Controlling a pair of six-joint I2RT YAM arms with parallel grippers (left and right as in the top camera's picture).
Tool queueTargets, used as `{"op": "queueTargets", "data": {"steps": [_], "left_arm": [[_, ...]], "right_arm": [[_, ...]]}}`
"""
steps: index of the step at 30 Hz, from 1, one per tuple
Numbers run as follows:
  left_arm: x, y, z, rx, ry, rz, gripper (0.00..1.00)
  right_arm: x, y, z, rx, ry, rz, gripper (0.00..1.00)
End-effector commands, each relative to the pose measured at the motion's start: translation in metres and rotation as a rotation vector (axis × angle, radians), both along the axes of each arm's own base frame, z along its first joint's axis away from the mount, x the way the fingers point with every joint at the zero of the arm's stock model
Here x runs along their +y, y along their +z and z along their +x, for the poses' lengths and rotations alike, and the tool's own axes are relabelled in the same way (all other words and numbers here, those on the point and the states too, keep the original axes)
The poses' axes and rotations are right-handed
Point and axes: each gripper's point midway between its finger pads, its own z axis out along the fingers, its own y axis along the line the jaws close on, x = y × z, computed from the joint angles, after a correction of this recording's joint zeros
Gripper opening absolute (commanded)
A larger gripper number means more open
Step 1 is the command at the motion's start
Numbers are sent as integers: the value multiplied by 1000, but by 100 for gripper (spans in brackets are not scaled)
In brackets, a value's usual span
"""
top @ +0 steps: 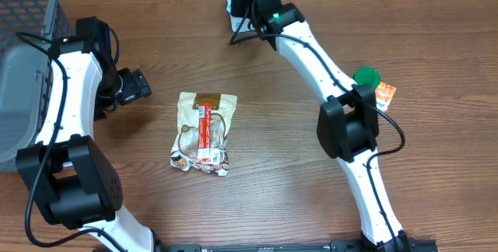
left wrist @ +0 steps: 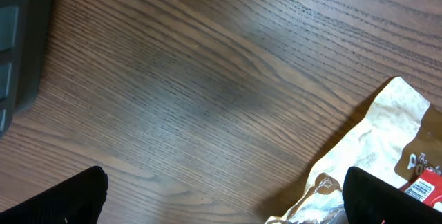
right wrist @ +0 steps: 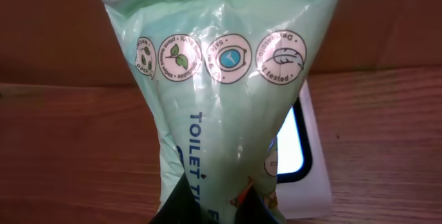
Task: Scan the item barcode
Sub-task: 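Hold the wipes packet in front of the scanner with the right gripper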
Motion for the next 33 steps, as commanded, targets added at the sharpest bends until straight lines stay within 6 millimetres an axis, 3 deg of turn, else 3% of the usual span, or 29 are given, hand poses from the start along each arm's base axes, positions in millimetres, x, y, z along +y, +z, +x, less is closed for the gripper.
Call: {"op": "queueTargets", "data": {"steps": [1,8,33], "left_arm": [[0,10,4,-30,-10,15,100],[0,10,4,-30,-10,15,100],[0,10,4,-30,-10,15,100]], "right_arm": [[-14,-6,10,-24,-51,-57,4],[-21,-39,5,39,-72,-106,4],[-19,-59,-14,146,-23,-120,4]]}}
